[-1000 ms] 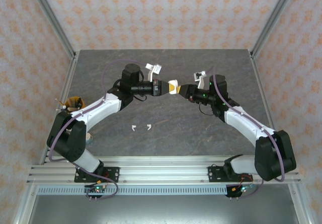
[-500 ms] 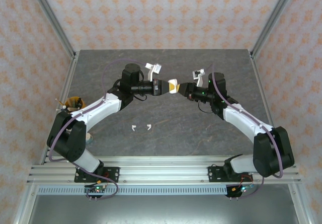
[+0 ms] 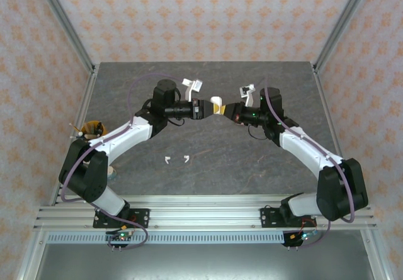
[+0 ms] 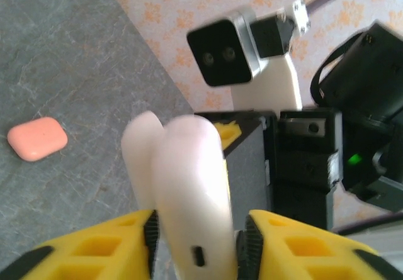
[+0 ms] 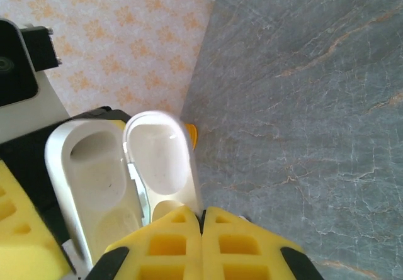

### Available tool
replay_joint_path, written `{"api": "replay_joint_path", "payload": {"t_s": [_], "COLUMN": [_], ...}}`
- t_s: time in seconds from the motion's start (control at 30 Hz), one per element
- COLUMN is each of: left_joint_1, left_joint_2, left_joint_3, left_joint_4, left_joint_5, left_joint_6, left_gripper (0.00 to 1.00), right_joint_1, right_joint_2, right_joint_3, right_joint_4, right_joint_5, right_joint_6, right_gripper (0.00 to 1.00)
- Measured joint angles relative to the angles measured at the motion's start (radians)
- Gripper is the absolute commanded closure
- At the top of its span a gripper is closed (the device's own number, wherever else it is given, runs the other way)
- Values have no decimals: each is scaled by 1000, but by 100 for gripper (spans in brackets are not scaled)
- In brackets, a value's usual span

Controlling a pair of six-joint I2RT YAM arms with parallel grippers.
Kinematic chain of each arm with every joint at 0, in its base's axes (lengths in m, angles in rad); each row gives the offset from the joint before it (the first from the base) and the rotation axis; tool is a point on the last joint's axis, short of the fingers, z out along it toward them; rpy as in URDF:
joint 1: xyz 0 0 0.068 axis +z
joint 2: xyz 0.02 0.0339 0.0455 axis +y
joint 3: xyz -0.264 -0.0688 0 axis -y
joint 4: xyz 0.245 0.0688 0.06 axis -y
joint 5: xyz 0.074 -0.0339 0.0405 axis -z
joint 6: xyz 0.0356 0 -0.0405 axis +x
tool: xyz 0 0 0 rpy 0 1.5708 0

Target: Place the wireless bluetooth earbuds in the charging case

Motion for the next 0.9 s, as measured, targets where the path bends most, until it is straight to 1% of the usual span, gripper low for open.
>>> {"api": "replay_joint_path", "payload": {"t_s": [0.07,0.23,0.4,0.5,0.63,0.9], "left_joint_1": [-2,14,56,74,80,95], "left_joint_2": [0,-1,-5,-4,28,206], "left_joint_3": [2,36,145,253,380,499], "left_joint_4": [-10,-103,-329,-520,-724,-1063], "left_joint_5": [-2,-5,-2,11,56,150], "left_joint_6": [5,64,211,337,490,721], "left_gripper": [40,27,20,19,18,19], "right_joint_1": [0,0,0,0,0,16], "right_joint_2": [0,1,27,56,84,124], "right_joint_3": [29,122,212,259,303,334], "right_joint_4": [-45,-227,-422,-534,-640,-757], "right_joint_5": [9,45,85,97,98,89], "right_joint_6": [-29,-166,-335,-436,-546,-675], "right_gripper": [100,100,100,100,100,100]}}
